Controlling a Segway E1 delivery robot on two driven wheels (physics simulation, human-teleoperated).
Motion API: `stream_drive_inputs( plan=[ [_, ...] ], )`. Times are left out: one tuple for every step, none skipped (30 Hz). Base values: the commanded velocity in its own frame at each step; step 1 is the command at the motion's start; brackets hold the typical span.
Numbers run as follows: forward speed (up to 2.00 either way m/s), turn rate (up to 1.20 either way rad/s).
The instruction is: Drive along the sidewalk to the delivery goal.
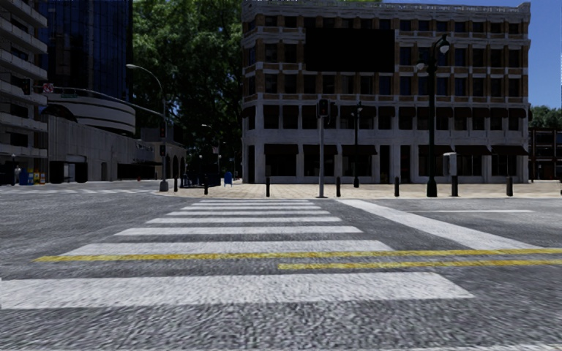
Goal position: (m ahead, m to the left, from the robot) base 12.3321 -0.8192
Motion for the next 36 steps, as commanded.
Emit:
stream_drive_inputs(
  plan=[
    [2.00, 0.00],
    [2.00, 0.00],
    [2.00, 0.00],
    [2.00, 0.00],
    [2.00, 0.00],
    [2.00, 0.00],
    [2.00, 0.00],
    [2.00, 0.00],
    [2.00, 0.00],
    [2.00, 0.00],
    [2.00, 0.00],
    [2.00, 0.00],
    [2.00, 0.00],
    [2.00, 0.00],
    [2.00, 0.00],
    [2.00, 0.00],
    [2.00, 0.00],
    [2.00, 0.00],
    [2.00, 0.00],
    [2.00, 0.00],
    [2.00, 0.00],
    [2.00, 0.00],
    [2.00, 0.00],
    [2.00, 0.00],
    [2.00, 0.00],
    [2.00, 0.00],
    [2.00, 0.00],
    [2.00, 0.00],
    [2.00, 0.00],
    [2.00, 0.00],
    [2.00, 0.00],
    [2.00, 0.00],
    [2.00, 0.00],
    [2.00, 0.00],
    [2.00, 0.00],
    [2.00, 0.00]
  ],
)
